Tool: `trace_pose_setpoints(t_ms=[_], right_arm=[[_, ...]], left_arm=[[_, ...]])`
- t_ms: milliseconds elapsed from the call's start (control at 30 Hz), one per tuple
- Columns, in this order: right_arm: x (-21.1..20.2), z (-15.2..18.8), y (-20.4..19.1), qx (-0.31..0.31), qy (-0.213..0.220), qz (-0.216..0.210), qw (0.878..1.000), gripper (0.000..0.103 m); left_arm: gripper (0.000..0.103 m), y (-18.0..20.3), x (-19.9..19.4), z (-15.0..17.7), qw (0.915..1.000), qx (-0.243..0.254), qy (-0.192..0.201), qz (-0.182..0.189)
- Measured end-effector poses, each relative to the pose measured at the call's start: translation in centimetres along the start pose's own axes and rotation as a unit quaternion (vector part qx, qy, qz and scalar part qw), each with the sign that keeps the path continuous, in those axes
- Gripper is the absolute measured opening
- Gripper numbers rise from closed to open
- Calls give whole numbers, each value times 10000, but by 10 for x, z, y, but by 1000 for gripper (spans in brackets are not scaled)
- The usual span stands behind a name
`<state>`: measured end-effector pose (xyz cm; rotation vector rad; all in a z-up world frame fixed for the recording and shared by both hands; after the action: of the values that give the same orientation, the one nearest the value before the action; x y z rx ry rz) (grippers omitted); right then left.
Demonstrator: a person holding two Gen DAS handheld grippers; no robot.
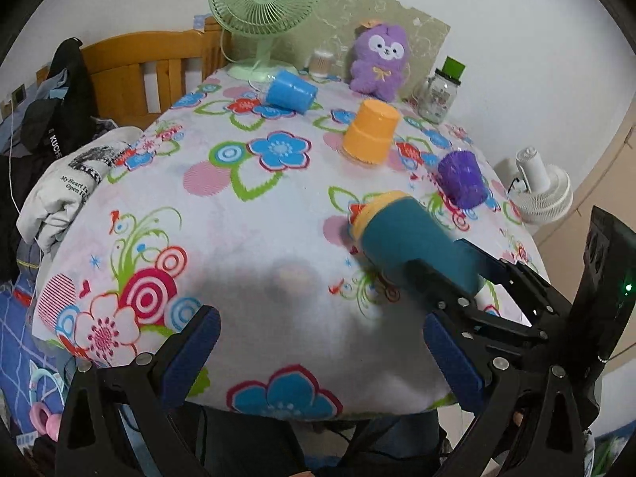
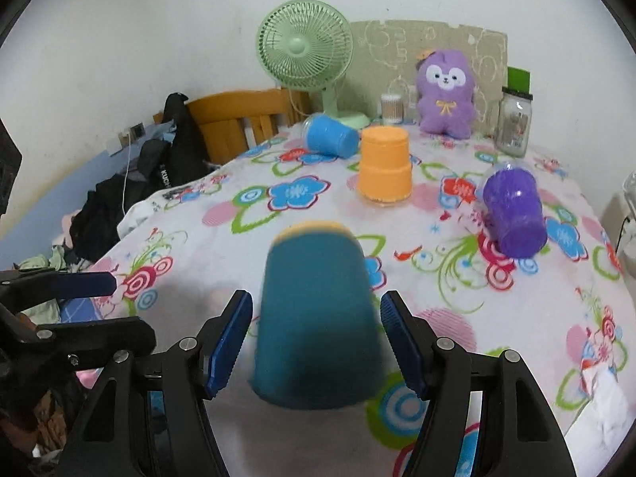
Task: Flip cup upside down
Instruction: 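Lift the teal cup with the right gripper and rotate it, then carry the teal cup with the right gripper toward the left tool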
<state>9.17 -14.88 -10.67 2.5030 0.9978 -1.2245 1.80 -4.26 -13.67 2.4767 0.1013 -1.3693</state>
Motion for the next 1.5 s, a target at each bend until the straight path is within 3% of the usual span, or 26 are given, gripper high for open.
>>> trace_pose_setpoints(t_ms=[200, 633, 967, 1200, 1500], right_arm=[[-10, -5, 3, 90, 131, -135, 9998, 76], [-19, -3, 19, 227, 154, -88, 9996, 76], [-54, 0, 77, 745, 432, 281, 9959, 84], [-70, 16, 121, 1035, 456, 507, 9923, 85], [-69, 43, 149, 1324, 360, 450, 9895, 85]], left_arm=[[103, 2, -3, 0, 10000, -44, 65, 38], [103, 13, 1, -2, 9999, 6, -5, 105], [103, 47, 15, -8, 9995, 173, -90, 249], [103, 78, 35, -11, 9990, 66, -133, 411], [103, 89, 66, -15, 9995, -111, -220, 194]])
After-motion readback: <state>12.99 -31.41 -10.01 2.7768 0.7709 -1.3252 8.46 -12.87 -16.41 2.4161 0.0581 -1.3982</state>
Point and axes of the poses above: each gripper's, at about its wrist camera, not at the fingertips, and x roughly the way its jaws point, y to its right, z to its underside, the point moved 10 cm from there along x, roughly the way its jaws point, and after that the axes turned 5 degrees about -y, right-handed, at the moved point
